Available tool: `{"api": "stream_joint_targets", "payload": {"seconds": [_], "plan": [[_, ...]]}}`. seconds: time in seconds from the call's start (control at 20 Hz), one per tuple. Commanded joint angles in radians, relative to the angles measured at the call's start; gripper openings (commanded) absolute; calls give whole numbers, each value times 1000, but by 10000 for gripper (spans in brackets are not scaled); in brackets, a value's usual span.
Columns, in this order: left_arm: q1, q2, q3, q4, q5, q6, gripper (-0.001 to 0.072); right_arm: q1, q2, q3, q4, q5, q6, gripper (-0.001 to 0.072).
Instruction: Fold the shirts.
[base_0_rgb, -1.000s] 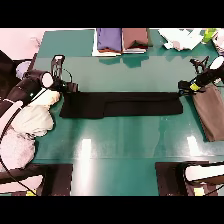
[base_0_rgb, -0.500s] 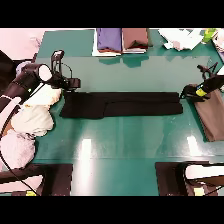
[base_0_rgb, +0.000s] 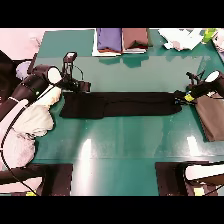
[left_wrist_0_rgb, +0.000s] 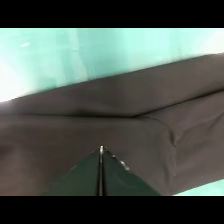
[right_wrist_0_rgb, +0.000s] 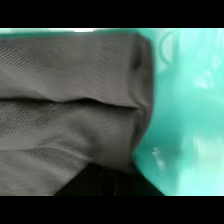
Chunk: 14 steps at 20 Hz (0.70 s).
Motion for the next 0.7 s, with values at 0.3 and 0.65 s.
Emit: {"api": "stream_joint_targets", "payload": {"seconds": [0.3,0.65], "plan": [[-161,-183,59,-138,121,38,29,19,249,39,1,99,28,15],[-298,-427,301,-176,105,95,29,212,381,305,2,205,131,15]]}}
